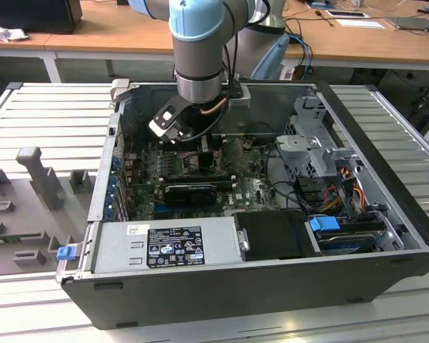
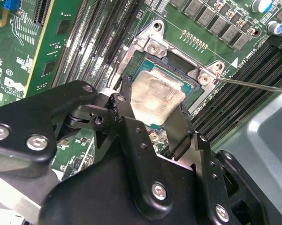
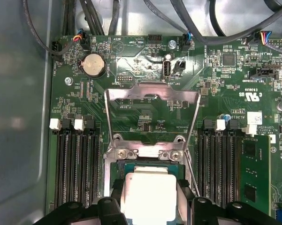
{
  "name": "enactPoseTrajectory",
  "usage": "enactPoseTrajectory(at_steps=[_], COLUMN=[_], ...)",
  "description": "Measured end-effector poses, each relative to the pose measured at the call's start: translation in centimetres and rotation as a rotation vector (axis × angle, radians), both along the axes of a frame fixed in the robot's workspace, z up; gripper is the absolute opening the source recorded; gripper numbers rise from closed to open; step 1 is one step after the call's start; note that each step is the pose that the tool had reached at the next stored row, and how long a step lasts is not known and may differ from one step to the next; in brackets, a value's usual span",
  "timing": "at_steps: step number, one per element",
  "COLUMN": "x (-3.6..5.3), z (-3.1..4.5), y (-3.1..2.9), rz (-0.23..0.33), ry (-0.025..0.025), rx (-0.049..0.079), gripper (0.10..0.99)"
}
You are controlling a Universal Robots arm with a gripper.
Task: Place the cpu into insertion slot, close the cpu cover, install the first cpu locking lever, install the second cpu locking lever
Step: 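Place the cpu into insertion slot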
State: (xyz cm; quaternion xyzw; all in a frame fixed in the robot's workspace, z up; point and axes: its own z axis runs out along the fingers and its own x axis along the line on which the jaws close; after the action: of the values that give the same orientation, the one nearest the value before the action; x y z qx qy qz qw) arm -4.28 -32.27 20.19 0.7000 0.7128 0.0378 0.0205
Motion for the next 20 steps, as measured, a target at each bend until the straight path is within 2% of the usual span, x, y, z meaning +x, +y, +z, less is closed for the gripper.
enactPoseTrajectory(at_steps=[4, 7, 8, 9, 12, 14, 15, 16, 18, 20], x=[-0.01, -0.01, -0.01, -0.01, -0.01, -0.02, -0.02, -0.01, -0.01, -0.01], z=[0.01, 0.00, 0.00, 0.00, -0.01, 0.00, 0.01, 0.03, 0.04, 0.04], y=[0.00, 0.00, 0.00, 0.00, 0.01, 0.01, 0.01, 0.02, 0.02, 0.01], rz=[0.043, 0.040, 0.038, 0.035, 0.027, 0.025, 0.022, 0.017, -0.014, -0.023], ry=[0.0000, 0.0001, 0.0001, 0.0001, -0.0001, 0.0002, 0.0002, 0.0000, 0.0000, 0.0001], rx=[-0.002, -0.002, -0.002, -0.002, -0.001, -0.001, 0.000, 0.001, 0.000, 0.000], gripper=[0.529, 0.529, 0.541, 0.604, 0.604, 0.588, 0.525, 0.506, 0.506, 0.506])
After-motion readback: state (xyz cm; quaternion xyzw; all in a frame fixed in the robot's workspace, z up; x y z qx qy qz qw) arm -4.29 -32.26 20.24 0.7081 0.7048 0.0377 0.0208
